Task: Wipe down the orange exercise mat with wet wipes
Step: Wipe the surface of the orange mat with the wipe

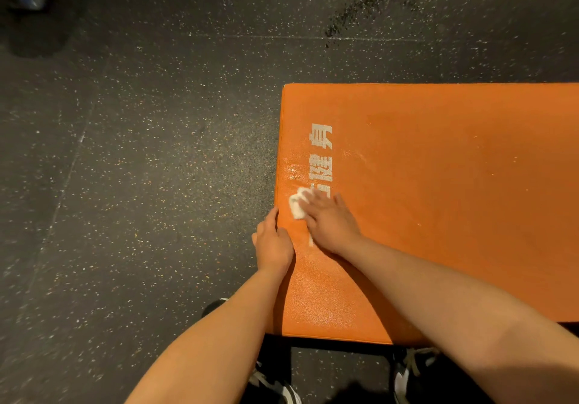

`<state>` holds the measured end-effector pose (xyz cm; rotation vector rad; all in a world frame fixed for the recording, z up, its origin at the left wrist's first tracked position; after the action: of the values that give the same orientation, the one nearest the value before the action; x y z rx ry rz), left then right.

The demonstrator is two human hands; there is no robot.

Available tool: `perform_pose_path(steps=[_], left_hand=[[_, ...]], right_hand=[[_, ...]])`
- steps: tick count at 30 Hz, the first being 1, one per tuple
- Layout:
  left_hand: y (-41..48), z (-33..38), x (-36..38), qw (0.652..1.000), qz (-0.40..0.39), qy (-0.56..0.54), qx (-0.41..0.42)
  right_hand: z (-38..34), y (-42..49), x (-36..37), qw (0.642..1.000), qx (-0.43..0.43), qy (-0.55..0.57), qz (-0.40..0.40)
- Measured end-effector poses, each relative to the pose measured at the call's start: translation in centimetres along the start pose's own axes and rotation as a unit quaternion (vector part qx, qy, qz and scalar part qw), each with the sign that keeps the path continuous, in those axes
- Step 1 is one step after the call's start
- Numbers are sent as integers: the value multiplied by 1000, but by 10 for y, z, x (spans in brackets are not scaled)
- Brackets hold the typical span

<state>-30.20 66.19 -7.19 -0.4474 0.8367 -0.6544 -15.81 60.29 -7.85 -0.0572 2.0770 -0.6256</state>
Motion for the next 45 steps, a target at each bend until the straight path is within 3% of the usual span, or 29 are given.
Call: perform_pose_path(steps=[3,5,11,13,17,20,24,30,32,37,39,41,45], left_hand=[[-1,0,0,1000,1,21,21],[-4,2,1,999,1,24,25],[-4,9,3,1000,-18,25,5],[-1,10,3,999,-25,33,16],[12,15,2,998,-28,49,36],[23,23,2,999,-28,33,31],[39,32,2,999,-26,10,18],[70,44,-7,998,-39,44,36],[78,49,-8,998,-37,45,38],[78,46,1,999,-23,12,30],[79,44,1,999,-18,2,33],[77,42,0,999,-14,-6,34],[70,42,0,999,-2,-15,44]], right_hand=[[29,-7,-8,987,156,35,22],[26,-12,-7,982,181,45,22],[-17,-17,9,999,32,16,-22],[-4,-13,5,998,55,1,-22],[21,1,-10,983,182,28,-4],[-5,14,-10,989,126,67,-26],[-12,26,-2,997,50,34,-40],[45,51,-41,981,186,55,-13],[43,58,-44,980,189,57,-8],[-3,60,-18,999,-2,26,-40],[4,63,-18,999,-32,-5,-34],[20,71,-26,1000,0,-19,-21],[31,85,-47,989,142,45,13]])
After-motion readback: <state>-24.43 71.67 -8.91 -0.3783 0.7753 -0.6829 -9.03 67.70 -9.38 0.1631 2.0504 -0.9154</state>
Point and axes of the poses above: each hand's wrist, its own y-axis towards the middle knuckle, its own x-axis out of the palm, z = x × y, the point moved 4 cm from there along y, towards the middle knuckle, and after that the axes turned 8 degrees about -z, right-handed, at the moved point
